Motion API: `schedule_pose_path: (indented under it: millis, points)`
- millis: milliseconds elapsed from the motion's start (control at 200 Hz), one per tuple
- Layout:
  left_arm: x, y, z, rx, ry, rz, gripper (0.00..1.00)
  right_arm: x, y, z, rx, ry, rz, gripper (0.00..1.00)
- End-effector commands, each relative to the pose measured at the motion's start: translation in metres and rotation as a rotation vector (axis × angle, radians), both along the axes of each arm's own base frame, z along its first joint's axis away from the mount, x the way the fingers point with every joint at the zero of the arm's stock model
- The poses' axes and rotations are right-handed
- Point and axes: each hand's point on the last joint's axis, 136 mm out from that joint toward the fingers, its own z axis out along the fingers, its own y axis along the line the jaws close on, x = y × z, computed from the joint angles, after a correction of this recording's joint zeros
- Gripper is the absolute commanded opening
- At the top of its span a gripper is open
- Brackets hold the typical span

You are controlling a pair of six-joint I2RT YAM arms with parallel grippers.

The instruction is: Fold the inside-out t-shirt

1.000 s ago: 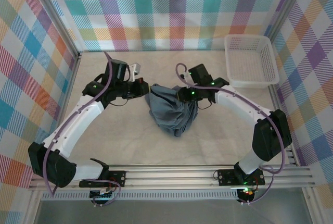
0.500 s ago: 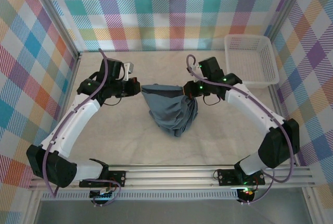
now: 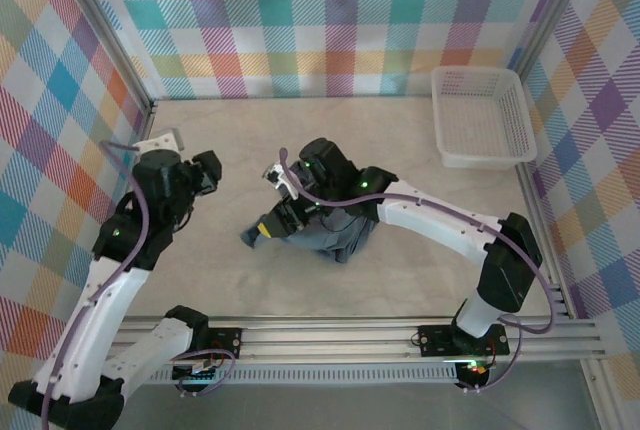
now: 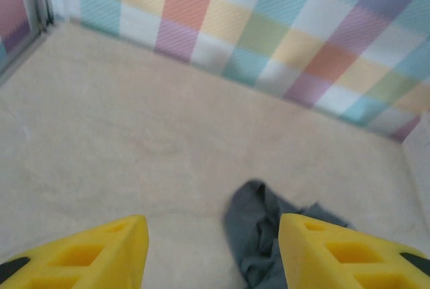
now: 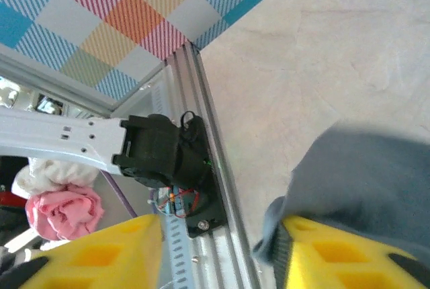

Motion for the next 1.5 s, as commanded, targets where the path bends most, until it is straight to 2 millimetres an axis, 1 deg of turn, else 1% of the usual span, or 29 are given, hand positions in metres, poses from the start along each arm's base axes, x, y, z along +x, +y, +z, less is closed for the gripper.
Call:
schedule_pose_path:
  millis: [0,30,50,125,155,200,265,360,455,505,550,595,615,650,720,735,850,925,995,1035,1125,1145,1175,1220,1275,1305,1400,1460,1495]
  points:
    - [0.019,-0.026,-0.009,-0.001,0.043,-0.122,0.55,0.045,-0.05,0.062,0.182,-0.096,-0.176,0.55]
    - [0.023,-0.046,-0.013,-0.03,0.069,-0.203,0.55,0.066,-0.07,0.06,0.199,-0.082,-0.282,0.57]
    - [0.025,-0.061,-0.016,-0.049,0.086,-0.264,0.55,0.083,-0.086,0.052,0.188,-0.064,-0.368,0.57]
    - [0.029,-0.121,-0.032,-0.053,0.166,-0.444,0.55,0.14,-0.157,-0.006,-0.028,0.003,-0.74,0.57]
    - [0.028,-0.146,-0.041,-0.028,0.195,-0.507,0.56,0.155,-0.185,-0.03,-0.136,0.014,-0.852,0.57]
    - [0.025,-0.185,-0.055,0.001,0.235,-0.603,0.57,0.167,-0.211,-0.057,-0.247,0.034,-0.925,0.57]
    - [0.021,-0.23,-0.08,0.038,0.311,-0.697,0.6,0.174,-0.222,-0.081,-0.289,0.077,-0.927,0.57]
    - [0.02,-0.277,-0.123,0.11,0.438,-0.765,0.64,0.174,-0.223,-0.11,-0.338,0.125,-0.91,0.59]
    - [0.02,-0.3,-0.17,0.236,0.545,-0.775,0.72,0.177,-0.226,-0.145,-0.431,0.182,-0.905,0.63]
    - [0.022,-0.302,-0.193,0.291,0.591,-0.76,0.75,0.178,-0.225,-0.164,-0.463,0.218,-0.891,0.63]
    - [0.024,-0.3,-0.212,0.336,0.626,-0.746,0.75,0.178,-0.222,-0.174,-0.471,0.25,-0.876,0.57]
    - [0.028,-0.292,-0.223,0.386,0.643,-0.709,0.66,0.18,-0.219,-0.175,-0.461,0.261,-0.869,0.48]
    - [0.029,-0.287,-0.224,0.408,0.639,-0.692,0.58,0.18,-0.218,-0.173,-0.453,0.262,-0.87,0.41]
    - [0.032,-0.277,-0.222,0.438,0.626,-0.661,0.39,0.182,-0.219,-0.167,-0.439,0.247,-0.883,0.28]
    - [0.038,-0.249,-0.205,0.43,0.59,-0.587,0.0,0.187,-0.228,-0.15,-0.415,0.196,-0.925,0.04]
    - [0.039,-0.241,-0.203,0.423,0.589,-0.568,0.0,0.188,-0.231,-0.145,-0.408,0.189,-0.937,0.0]
    - [0.038,-0.167,-0.166,0.288,0.53,-0.423,0.0,0.188,-0.256,-0.11,-0.295,0.176,-1.013,0.0]
    - [0.028,-0.11,-0.153,0.209,0.509,-0.298,0.0,0.178,-0.276,-0.101,-0.262,0.179,-1.068,0.0]
    - [0.012,-0.066,-0.157,0.189,0.522,-0.197,0.0,0.164,-0.29,-0.112,-0.283,0.196,-1.115,0.0]
    - [0.003,-0.046,-0.166,0.195,0.539,-0.144,0.0,0.153,-0.295,-0.126,-0.309,0.215,-1.127,0.0]
    - [-0.009,-0.024,-0.185,0.183,0.59,-0.08,0.01,0.133,-0.3,-0.157,-0.366,0.293,-1.134,0.03]
    - [-0.009,-0.023,-0.185,0.181,0.593,-0.074,0.07,0.13,-0.3,-0.16,-0.376,0.308,-1.131,0.05]
    - [-0.007,-0.023,-0.184,0.177,0.588,-0.072,0.23,0.126,-0.298,-0.162,-0.379,0.327,-1.115,0.11]
    - [-0.003,-0.027,-0.176,0.167,0.569,-0.08,0.42,0.123,-0.292,-0.156,-0.358,0.333,-1.075,0.26]
    - [0.006,-0.038,-0.164,0.141,0.537,-0.124,0.56,0.124,-0.285,-0.14,-0.334,0.306,-1.033,0.38]
    - [0.012,-0.049,-0.156,0.119,0.518,-0.169,0.6,0.125,-0.285,-0.132,-0.346,0.274,-1.027,0.43]
    - [0.027,-0.116,-0.135,0.08,0.458,-0.416,0.64,0.13,-0.281,-0.109,-0.422,0.114,-1.003,0.51]
    - [0.026,-0.166,-0.132,0.135,0.443,-0.591,0.66,0.132,-0.263,-0.098,-0.415,0.029,-0.931,0.52]
    - [0.023,-0.19,-0.14,0.192,0.465,-0.683,0.68,0.131,-0.248,-0.097,-0.401,-0.001,-0.875,0.51]
